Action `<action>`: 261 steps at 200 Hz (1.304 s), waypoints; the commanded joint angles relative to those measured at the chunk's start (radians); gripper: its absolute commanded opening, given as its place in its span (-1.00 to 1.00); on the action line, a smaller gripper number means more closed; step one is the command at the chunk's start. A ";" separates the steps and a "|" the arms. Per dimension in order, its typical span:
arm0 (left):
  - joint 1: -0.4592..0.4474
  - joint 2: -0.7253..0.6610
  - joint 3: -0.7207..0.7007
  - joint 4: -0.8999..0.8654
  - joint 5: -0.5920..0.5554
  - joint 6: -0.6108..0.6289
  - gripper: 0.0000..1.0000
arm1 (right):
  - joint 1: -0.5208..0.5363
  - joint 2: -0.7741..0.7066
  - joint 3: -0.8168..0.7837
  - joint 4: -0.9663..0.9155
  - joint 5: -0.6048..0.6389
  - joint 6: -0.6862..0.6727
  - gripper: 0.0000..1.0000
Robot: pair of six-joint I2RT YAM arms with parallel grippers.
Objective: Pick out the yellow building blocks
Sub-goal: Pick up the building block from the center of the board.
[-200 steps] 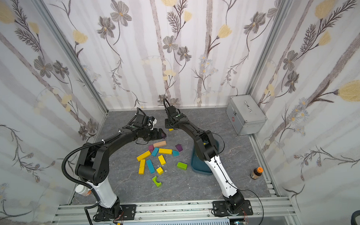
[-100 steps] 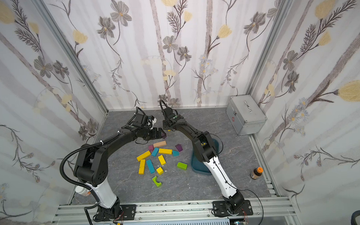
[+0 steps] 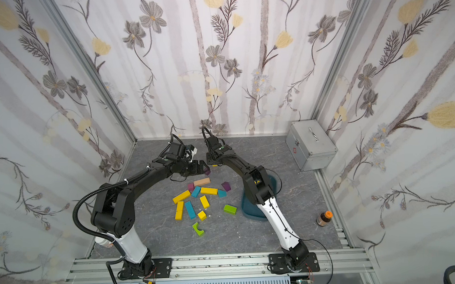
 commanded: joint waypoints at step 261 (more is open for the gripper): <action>-0.001 -0.067 -0.035 0.019 -0.027 -0.010 0.82 | 0.014 -0.176 -0.106 -0.019 -0.041 0.002 -0.61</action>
